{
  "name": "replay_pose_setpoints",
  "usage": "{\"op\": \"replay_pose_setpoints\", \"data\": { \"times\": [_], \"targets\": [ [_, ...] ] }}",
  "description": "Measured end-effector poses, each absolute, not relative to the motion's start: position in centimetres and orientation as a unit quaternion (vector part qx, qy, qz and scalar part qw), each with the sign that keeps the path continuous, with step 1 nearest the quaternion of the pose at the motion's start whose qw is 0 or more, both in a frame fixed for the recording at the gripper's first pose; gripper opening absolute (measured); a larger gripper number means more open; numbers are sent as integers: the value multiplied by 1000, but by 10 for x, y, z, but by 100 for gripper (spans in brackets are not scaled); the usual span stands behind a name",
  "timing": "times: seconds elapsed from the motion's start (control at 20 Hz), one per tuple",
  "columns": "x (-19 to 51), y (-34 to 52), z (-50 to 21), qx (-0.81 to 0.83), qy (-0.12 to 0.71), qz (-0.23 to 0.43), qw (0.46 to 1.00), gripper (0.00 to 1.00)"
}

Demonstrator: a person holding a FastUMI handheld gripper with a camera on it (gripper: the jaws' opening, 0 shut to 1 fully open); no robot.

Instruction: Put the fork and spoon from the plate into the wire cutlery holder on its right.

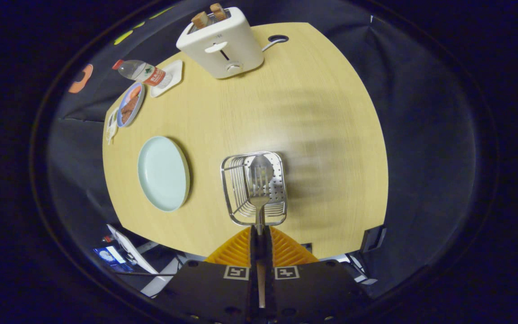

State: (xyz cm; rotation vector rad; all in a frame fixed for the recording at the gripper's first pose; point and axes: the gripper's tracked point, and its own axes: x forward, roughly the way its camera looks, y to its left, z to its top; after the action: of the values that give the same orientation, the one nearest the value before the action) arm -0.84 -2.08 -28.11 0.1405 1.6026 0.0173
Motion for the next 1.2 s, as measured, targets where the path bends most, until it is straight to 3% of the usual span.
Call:
{"op": "replay_pose_setpoints", "data": {
  "times": [0.1, 0.25, 0.5, 0.6, 0.75, 1.2],
  "targets": [
    [-6, -19, -282, 73, 715, 9, 696, 9],
    [-3, -14, -279, 89, 706, 15, 703, 22],
    [10, -7, -260, 80, 657, 39, 749, 75],
    [19, -3, -246, 70, 624, 47, 777, 86],
    [35, 8, -215, 38, 557, 60, 827, 95],
    [53, 48, -89, 26, 320, 76, 944, 97]
  ]
}}
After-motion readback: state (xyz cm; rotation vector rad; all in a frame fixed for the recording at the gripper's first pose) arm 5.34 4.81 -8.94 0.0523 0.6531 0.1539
